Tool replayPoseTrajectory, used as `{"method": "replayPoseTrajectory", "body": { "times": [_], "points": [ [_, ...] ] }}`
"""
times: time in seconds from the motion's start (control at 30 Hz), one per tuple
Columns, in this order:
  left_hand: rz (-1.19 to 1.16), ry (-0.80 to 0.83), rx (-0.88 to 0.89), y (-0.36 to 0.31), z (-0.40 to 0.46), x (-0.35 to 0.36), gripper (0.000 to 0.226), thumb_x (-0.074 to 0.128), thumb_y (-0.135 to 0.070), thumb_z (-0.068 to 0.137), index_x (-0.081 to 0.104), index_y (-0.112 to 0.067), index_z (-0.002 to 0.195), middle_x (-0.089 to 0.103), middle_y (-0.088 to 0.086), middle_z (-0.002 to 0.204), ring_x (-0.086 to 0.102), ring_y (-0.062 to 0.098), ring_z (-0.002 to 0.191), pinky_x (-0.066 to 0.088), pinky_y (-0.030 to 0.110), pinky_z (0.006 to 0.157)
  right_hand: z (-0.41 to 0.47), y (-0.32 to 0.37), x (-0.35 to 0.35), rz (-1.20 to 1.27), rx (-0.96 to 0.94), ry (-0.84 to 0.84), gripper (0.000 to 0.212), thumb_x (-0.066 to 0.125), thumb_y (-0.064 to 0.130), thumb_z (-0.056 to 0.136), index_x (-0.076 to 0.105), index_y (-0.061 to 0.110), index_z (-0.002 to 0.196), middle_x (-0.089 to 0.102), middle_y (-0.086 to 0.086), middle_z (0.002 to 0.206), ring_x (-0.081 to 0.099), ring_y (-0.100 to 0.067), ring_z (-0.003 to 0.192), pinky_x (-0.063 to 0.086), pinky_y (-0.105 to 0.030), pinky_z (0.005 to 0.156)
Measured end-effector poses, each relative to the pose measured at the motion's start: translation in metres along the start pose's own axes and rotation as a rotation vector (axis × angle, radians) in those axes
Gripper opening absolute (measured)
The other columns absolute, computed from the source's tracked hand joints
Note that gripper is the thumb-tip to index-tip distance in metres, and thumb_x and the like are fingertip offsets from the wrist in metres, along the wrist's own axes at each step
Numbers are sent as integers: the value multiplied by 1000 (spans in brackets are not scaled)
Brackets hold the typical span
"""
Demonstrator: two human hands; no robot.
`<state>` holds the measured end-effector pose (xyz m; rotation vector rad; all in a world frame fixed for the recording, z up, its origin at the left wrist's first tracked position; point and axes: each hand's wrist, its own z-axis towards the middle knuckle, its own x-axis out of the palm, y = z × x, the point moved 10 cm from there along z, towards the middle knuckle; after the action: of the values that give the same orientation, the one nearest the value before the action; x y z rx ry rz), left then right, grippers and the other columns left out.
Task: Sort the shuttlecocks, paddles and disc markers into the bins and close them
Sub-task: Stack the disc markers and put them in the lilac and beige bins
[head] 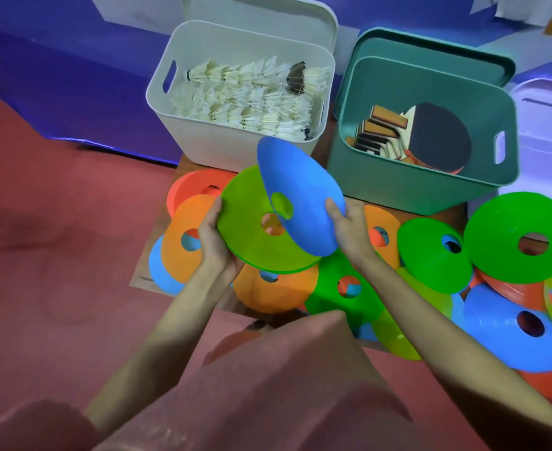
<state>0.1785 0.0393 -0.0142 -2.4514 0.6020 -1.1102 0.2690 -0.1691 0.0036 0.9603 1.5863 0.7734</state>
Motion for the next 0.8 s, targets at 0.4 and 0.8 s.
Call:
{"method": "replayPoseTrajectory", "body": {
  "times": [0.4,0.8],
  "points": [
    [-65,-175,179,-34,-40,-58,33,44,-36,97,70,-18,91,74,0,93,70,18,86,57,30,73,-33,52,92,-467,-305,259,33,56,23,94,52,-6,111,51,-23,107,51,-36,100,34,-38,82],
    [-309,-505,518,-83,-123,-217,31,42,-38,95,63,-20,109,66,5,118,63,25,109,52,37,89,-50,98,188,-418,-318,549,25,55,14,91,50,-6,104,57,-13,95,56,-19,98,43,-19,91]
  ]
}}
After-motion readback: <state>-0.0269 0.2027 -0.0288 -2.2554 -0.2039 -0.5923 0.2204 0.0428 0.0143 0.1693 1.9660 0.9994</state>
